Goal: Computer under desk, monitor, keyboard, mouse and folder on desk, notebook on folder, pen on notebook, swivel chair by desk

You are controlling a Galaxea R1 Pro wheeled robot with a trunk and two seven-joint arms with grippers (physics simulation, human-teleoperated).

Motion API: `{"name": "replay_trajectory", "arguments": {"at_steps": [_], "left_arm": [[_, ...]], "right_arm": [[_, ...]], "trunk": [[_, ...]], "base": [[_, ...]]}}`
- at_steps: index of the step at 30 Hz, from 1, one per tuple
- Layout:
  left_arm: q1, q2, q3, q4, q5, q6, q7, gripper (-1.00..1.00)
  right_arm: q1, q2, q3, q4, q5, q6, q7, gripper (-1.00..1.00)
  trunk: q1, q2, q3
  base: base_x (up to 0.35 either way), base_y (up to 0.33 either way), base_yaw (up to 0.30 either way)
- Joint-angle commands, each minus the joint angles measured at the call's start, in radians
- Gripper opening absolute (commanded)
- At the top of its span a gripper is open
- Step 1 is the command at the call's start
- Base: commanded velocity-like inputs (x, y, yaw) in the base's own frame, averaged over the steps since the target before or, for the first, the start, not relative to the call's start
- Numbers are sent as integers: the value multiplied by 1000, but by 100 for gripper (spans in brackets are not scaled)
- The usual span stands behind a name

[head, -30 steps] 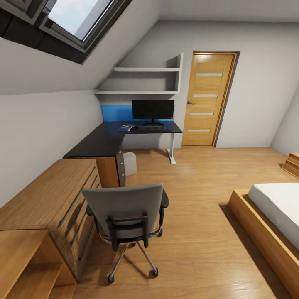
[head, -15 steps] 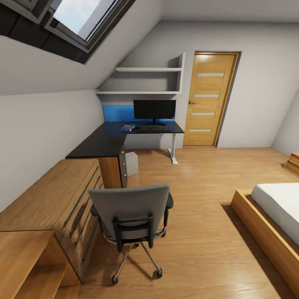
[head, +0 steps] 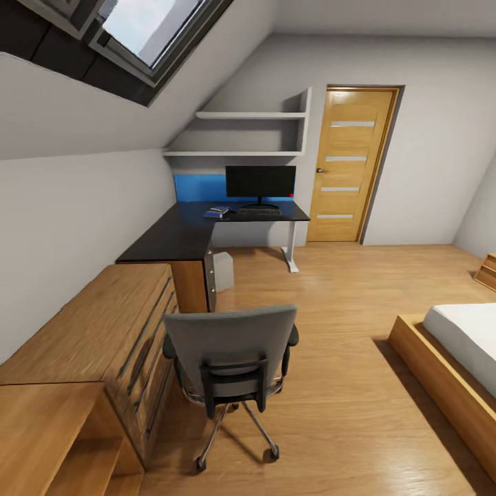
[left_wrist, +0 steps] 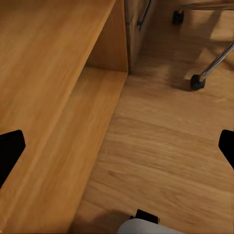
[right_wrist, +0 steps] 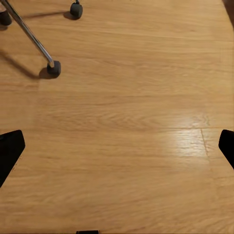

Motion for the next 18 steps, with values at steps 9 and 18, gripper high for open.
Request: {"name": "replay_trajectory", "arguments": {"at_steps": [9, 18], "left_arm": [[0, 2, -7, -2, 0, -2, 11, 100], [0, 3, -4, -3, -1, -4, 11, 100]], "right_arm": [[-1, 0, 9, 2, -10, -4, 0, 100], [-1, 0, 8, 2, -10, -4, 0, 100]], "trunk": [[0, -1, -1], [0, -1, -1]], "base": [[0, 171, 0], [0, 21, 0]]}}
